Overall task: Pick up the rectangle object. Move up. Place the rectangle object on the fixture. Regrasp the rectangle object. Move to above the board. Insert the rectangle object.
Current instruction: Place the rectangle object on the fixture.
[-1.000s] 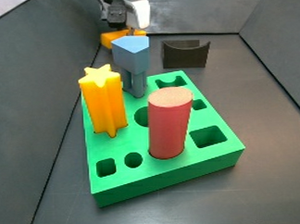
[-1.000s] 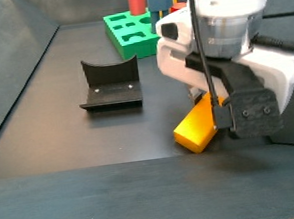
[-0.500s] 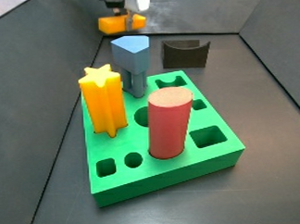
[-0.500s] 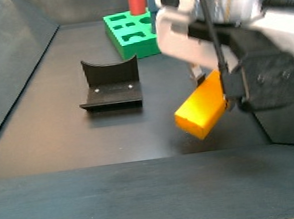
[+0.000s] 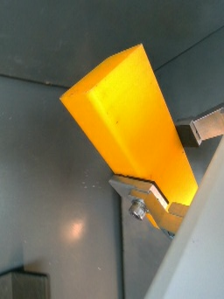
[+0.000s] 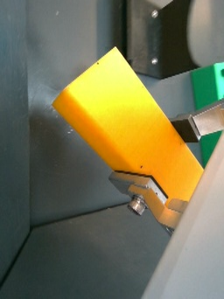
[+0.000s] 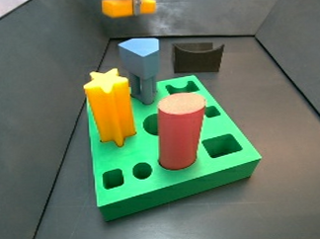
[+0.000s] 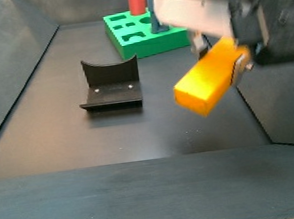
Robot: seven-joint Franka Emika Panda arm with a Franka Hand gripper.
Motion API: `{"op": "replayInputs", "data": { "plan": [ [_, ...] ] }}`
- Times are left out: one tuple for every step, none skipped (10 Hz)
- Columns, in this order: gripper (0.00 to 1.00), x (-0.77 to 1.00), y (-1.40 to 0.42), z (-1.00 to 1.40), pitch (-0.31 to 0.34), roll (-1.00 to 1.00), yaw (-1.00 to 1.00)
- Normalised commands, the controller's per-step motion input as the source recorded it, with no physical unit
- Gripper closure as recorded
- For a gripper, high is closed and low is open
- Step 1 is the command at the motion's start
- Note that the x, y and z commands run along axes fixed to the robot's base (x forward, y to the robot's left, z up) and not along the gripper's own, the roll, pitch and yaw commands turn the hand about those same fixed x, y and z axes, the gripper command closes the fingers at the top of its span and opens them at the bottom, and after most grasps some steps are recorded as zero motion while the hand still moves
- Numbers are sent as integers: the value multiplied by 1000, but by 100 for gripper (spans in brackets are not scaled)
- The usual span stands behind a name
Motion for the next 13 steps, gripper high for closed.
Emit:
{"op": "replayInputs", "data": {
  "plan": [
    [100, -25, 8, 957, 38, 14, -13],
    [100, -21, 10, 792, 46, 15, -14],
    [100, -11, 13, 568, 59, 14, -15],
    [100, -2, 15, 403, 70, 13, -16],
    [100, 3, 17, 181, 84, 10, -15],
    [100, 1000, -687, 68, -143, 87, 1000],
    [100, 1000, -679, 45, -145, 91, 1000],
    [100, 1000, -657, 45, -149, 96, 1000],
    [100, 1000, -573, 35, -152, 104, 1000],
    [100, 1000, -544, 29, -152, 107, 1000],
    [100, 1000, -494, 22, -152, 120, 1000],
    [100, 1000, -452, 17, -153, 138, 1000],
    [100, 1000, -417, 11, -160, 160, 1000]
  ]
}}
